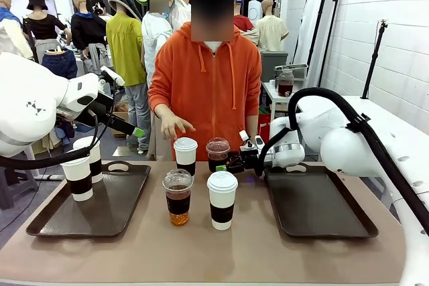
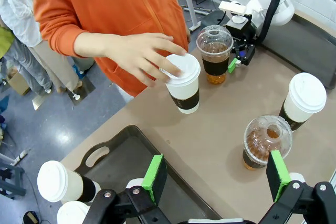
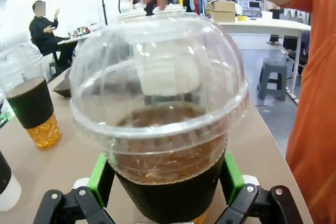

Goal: Distribute the coffee onto the tray.
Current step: Pick up one iced Americano and place it on the right Handle tray.

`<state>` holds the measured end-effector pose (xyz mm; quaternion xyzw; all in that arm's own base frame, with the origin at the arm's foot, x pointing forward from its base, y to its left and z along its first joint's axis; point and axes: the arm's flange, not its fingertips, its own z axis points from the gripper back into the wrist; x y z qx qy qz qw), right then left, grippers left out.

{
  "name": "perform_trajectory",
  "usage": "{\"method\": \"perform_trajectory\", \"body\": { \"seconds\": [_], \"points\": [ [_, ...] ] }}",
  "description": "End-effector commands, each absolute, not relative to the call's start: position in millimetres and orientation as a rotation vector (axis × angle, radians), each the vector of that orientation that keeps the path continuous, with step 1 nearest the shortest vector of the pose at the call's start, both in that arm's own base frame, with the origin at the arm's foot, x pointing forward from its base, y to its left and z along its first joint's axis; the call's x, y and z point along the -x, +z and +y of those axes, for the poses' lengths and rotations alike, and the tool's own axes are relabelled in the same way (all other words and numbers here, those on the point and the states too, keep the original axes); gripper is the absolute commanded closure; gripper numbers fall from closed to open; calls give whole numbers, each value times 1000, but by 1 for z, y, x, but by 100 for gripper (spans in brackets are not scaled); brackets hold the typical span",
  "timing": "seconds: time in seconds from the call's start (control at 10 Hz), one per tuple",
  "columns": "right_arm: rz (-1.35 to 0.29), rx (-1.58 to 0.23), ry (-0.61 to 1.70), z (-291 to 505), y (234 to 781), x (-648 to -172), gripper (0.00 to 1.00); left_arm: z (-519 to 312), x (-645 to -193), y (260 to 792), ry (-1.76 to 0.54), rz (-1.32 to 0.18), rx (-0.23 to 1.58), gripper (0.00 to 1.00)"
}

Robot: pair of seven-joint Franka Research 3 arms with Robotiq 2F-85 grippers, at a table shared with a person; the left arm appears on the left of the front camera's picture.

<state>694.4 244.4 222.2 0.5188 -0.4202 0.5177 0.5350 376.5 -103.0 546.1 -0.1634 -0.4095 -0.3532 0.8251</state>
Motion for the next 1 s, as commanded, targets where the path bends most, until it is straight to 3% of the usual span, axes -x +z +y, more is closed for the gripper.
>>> {"method": "perform_trajectory", "body": {
  "seconds": [0.0, 0.2, 0.4, 0.9],
  "points": [
    [-1005, -1228, 1187, 253, 220, -709, 0, -102, -377, 545, -750, -868, 354, 0],
    [-1004, -1254, 1173, 250, 218, -710, 0, -102, -377, 545, -750, -868, 354, 0],
    [-1026, -1253, 1152, 249, 217, -709, 38, -102, -377, 545, -750, -868, 354, 0],
    [-1024, -1274, 1170, 247, 221, -706, 38, -102, -377, 545, -750, -868, 354, 0]
  ]
}}
